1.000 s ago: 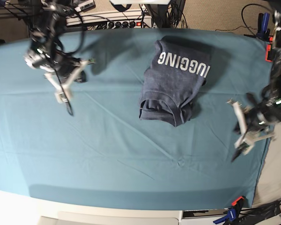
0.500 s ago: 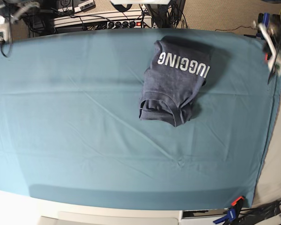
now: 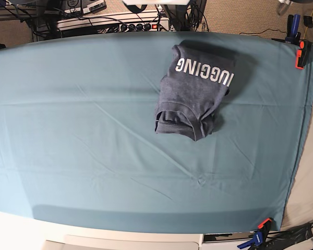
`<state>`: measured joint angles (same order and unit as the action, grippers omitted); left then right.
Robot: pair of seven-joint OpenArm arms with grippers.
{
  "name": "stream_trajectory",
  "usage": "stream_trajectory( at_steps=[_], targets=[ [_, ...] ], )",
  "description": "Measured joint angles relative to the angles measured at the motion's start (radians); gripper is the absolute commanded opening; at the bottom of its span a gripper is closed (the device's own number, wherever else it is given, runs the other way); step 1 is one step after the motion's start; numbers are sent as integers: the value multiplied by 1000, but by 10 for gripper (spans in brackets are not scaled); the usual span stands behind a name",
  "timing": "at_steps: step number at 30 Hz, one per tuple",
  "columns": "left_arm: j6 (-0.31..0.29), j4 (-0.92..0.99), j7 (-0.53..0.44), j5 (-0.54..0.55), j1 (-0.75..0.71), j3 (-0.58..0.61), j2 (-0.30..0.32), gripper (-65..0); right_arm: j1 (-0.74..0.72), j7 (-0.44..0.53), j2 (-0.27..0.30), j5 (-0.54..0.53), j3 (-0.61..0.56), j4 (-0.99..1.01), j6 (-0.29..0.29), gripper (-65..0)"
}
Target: Fold the T-shirt properly
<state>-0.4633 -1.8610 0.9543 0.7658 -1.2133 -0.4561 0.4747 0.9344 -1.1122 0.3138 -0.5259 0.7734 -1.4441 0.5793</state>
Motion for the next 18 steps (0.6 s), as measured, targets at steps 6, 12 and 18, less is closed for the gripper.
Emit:
stream_trajectory(
  at_steps=[6, 12, 18],
  targets=[
    [103, 327, -231, -267, 143, 288, -45, -650, -186, 83, 68, 3, -150, 390, -2, -650],
    [238, 715, -379, -467, 444, 518, -149, -650, -343, 327, 30, 74, -364, 652, -3, -650],
    [242, 1087, -489, -482, 705, 642, -249, -650, -505, 757, -82, 313, -572, 845, -223, -650]
  ],
)
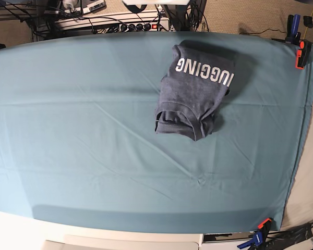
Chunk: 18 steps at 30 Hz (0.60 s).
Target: Fold the T-shirt properly
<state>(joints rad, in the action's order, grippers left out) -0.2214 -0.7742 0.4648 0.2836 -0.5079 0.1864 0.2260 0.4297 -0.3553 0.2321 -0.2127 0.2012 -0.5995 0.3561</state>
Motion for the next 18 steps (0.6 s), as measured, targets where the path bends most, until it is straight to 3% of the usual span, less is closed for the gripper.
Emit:
stream_trajectory(
  at_steps=[3, 5, 9, 13, 18],
  targets=[
    [28, 131, -43, -1, 121, 13, -57, -650, -63, 135, -50, 24, -90, 79, -148, -650],
    [71, 195, -78, -13, 183, 15, -84, -650, -98, 181, -70, 29, -140, 127, -181, -650],
    [122, 256, -87, -21, 270, 15, -108, -650, -150, 192, -74, 23, -197, 161, -188, -650],
    [170, 280, -117, -22, 332, 14, -140, -650, -169, 141, -69, -94, -195, 159, -193, -650],
    [177, 311, -129, -21, 359, 14, -165, -650, -163, 119, -91, -104, -195, 161, -200, -650]
  ],
)
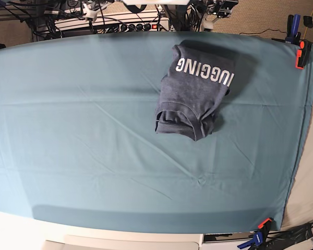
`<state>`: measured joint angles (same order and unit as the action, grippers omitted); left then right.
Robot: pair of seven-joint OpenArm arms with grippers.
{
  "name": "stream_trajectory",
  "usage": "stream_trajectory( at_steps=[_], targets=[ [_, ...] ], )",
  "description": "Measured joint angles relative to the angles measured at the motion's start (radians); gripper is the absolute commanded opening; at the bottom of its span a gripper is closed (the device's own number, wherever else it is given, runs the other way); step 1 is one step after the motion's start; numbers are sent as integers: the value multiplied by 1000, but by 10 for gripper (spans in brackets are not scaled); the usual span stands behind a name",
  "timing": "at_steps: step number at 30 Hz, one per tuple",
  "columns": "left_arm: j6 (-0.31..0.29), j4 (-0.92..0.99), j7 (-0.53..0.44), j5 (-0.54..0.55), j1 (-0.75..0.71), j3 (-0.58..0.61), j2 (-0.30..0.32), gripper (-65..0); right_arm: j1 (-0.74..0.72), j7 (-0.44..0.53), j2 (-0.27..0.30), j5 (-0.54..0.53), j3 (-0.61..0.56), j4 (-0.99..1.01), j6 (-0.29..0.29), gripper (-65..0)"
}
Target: Fold the T-shirt properly
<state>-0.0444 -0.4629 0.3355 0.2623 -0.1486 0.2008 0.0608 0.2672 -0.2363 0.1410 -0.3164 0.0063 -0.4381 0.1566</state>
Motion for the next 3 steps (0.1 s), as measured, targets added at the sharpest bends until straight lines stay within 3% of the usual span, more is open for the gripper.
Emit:
stream_trajectory(
  at_steps=[3],
  targets=[
    [7, 3, 3, -3, 0, 0, -6, -650, -2, 2, -13, 0, 0, 0, 6, -650]
  ],
)
